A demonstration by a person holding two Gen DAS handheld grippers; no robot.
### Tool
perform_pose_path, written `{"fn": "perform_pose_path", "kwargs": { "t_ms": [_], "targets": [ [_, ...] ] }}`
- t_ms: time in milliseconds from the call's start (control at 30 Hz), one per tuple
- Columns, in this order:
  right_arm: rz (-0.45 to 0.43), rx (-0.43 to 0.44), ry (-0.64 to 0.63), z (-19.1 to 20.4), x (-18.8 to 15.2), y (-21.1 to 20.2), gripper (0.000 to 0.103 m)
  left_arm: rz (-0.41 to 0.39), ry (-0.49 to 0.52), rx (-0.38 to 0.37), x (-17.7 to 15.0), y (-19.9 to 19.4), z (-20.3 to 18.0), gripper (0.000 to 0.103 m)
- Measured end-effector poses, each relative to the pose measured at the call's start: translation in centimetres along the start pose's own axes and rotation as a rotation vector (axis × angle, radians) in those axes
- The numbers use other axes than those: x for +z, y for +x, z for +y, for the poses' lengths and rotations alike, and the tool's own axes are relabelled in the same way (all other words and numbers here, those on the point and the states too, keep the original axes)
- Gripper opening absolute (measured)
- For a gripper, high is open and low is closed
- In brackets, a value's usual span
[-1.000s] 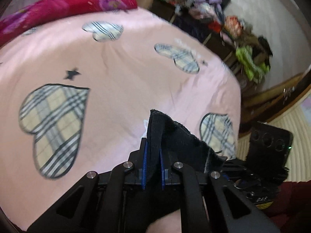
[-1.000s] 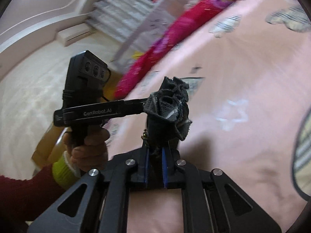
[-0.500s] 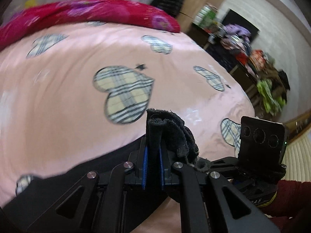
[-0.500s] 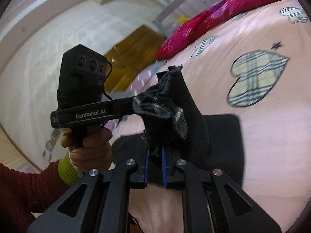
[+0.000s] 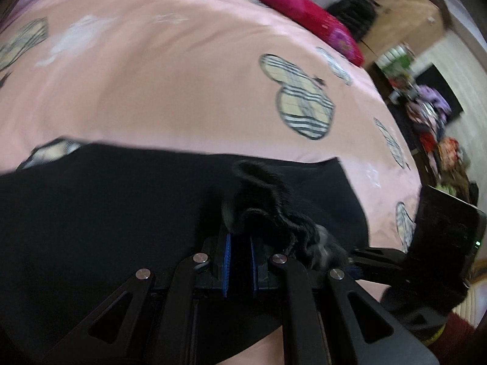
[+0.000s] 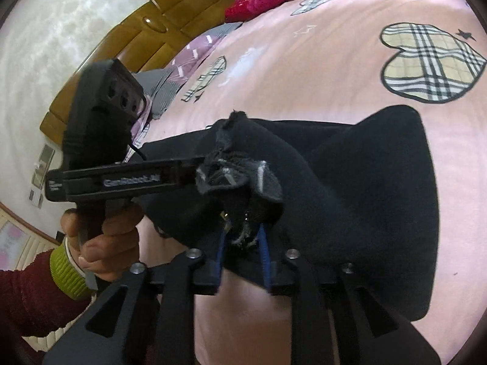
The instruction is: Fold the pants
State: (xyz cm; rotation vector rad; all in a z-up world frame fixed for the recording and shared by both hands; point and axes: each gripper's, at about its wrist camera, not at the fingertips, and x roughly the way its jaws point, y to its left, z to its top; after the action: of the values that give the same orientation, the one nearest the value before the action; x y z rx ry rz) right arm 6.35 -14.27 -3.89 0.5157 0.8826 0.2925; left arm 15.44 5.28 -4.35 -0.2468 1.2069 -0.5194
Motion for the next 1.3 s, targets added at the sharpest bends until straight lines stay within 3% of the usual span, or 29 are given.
{"fn": "perform_pose_path", "kwargs": {
  "t_ms": [33,100,267,333,400,700,1067,1300],
  "targets": [
    [0.001,0.013,0.000,0.3,0.0,0.1,0.042,-0.008,-0.014,0.013,-0.2,-0.2,0.3,0.008],
    [0.006,0.027,-0.011,1.1,0.0,0.1,0.048,-0.027,-0.057,0.025,-0.8,-1.3,1.3,0.009],
    [0.023,0.052,-0.023,2.8,-0.6,0.3,0.049,-0.099,-0.144,0.081,-2.9,-4.8,3.2,0.016],
    [0.023,0.074,-0.027,3.4,-0.6,0.3,0.049,-0.124,-0.163,0.103,-3.9,-6.2,3.5,0.033],
    [0.019,0.093,-0.043,4.1,-0.7,0.1,0.049,-0.157,-0.203,0.132,-5.1,-7.7,4.3,0.040],
    [0.007,0.112,-0.095,7.0,0.4,0.6,0.049,-0.240,-0.375,0.175,-9.2,-12.4,7.2,0.048],
    [0.044,0.139,-0.186,9.8,2.1,2.8,0.049,-0.337,-0.596,0.282,-13.6,-17.3,12.6,0.054],
    [0.101,0.138,-0.272,11.9,4.4,5.9,0.049,-0.360,-0.728,0.276,-15.5,-18.8,16.5,0.058]
  ]
}}
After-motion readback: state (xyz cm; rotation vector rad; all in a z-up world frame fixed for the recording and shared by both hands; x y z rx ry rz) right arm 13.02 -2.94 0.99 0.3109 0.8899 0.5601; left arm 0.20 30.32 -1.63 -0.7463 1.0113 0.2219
